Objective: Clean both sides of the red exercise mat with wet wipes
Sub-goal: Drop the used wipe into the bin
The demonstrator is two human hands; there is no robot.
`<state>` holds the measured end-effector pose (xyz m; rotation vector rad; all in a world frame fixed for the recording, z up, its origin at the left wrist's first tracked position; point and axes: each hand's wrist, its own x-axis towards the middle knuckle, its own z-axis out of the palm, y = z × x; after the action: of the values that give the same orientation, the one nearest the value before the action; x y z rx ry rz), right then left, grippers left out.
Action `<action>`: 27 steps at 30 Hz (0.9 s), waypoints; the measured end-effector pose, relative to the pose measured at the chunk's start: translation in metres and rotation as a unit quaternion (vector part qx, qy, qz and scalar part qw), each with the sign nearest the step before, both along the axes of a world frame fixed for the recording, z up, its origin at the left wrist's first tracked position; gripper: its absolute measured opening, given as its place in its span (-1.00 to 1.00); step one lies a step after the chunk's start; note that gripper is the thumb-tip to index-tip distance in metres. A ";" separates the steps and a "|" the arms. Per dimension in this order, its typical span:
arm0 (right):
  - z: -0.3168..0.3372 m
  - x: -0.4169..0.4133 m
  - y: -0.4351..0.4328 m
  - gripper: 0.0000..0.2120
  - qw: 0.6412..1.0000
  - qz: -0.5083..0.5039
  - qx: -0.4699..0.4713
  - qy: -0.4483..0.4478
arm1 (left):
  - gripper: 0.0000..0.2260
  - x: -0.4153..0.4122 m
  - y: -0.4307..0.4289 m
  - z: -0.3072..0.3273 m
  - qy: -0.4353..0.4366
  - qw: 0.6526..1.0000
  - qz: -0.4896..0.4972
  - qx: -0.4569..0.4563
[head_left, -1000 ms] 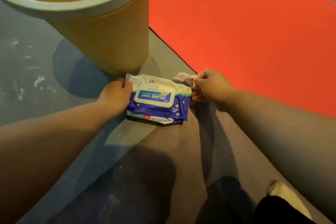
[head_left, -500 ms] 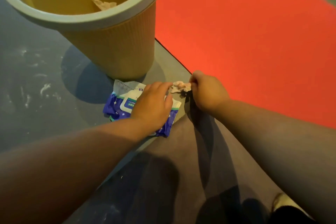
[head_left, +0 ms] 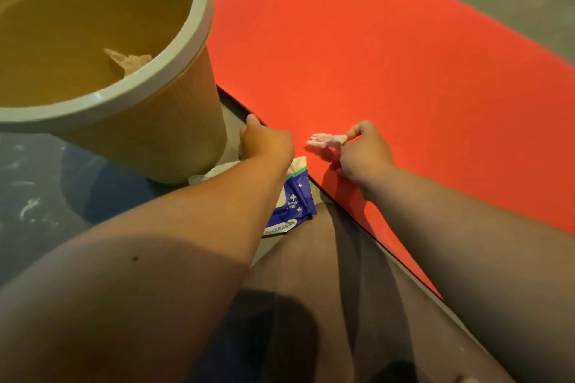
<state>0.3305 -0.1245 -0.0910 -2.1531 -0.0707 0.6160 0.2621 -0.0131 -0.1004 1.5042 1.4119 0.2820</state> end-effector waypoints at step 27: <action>0.065 0.033 0.111 -0.71 0.637 0.612 -0.200 -0.425 | -0.76 -0.021 0.011 0.019 0.192 0.860 -0.331 0.339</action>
<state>0.3635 -0.0138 -0.0257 -2.3696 -2.2298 0.2030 0.2406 -0.0018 -0.0817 2.6526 1.0190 0.0338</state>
